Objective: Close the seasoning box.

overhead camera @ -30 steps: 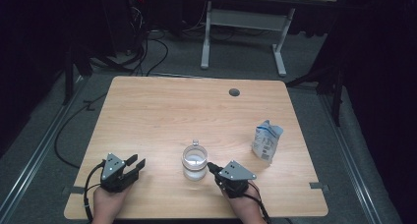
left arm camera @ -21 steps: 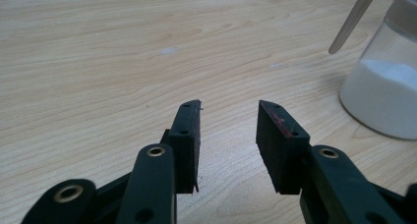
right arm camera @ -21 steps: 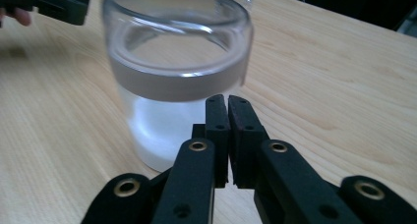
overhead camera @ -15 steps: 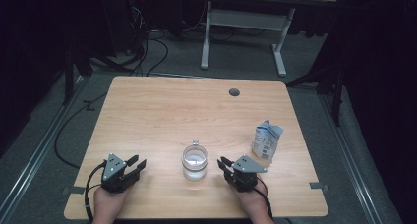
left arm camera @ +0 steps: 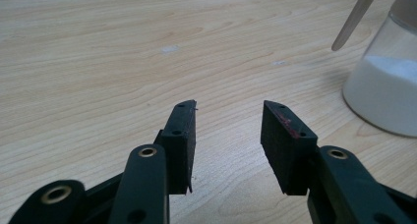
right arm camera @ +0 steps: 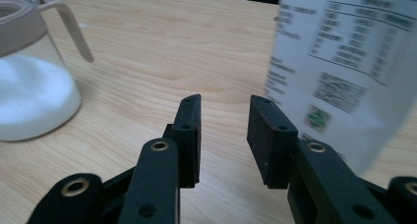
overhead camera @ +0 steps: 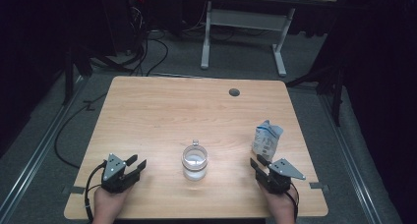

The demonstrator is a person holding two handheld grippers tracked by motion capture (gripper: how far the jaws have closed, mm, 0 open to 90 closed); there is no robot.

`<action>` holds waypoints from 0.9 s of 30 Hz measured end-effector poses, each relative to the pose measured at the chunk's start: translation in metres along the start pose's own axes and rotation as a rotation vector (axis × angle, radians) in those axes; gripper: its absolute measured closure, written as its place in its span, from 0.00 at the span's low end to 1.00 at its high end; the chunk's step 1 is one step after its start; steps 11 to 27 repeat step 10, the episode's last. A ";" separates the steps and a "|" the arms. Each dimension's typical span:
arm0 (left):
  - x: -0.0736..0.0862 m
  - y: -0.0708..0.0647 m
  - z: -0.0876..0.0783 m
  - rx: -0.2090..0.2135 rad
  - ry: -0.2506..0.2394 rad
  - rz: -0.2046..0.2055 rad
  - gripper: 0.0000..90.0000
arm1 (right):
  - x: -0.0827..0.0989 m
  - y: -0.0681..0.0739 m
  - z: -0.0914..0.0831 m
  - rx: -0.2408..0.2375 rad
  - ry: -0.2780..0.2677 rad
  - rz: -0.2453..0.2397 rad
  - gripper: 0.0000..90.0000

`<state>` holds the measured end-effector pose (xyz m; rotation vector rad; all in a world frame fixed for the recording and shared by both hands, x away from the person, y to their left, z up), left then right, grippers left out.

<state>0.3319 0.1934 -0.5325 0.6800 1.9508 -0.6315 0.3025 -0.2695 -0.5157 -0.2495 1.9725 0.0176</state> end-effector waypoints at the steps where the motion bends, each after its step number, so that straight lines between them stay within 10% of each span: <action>1: 0.000 0.000 0.000 0.000 0.001 0.002 0.64 | 0.001 -0.002 0.000 0.004 0.000 0.004 0.73; 27: 0.000 -0.001 0.000 -0.006 0.000 0.001 0.64 | 0.001 0.003 0.004 -0.005 0.004 -0.014 0.73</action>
Point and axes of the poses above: each handheld gripper's, and its own axes: z roughly forward along the jaws, x roughly out of its underside, y roughly to its left, the point moved 2 cm from there along z, roughly forward along the jaws, and after that the axes turned 13 degrees about x, right-handed, at the moved point
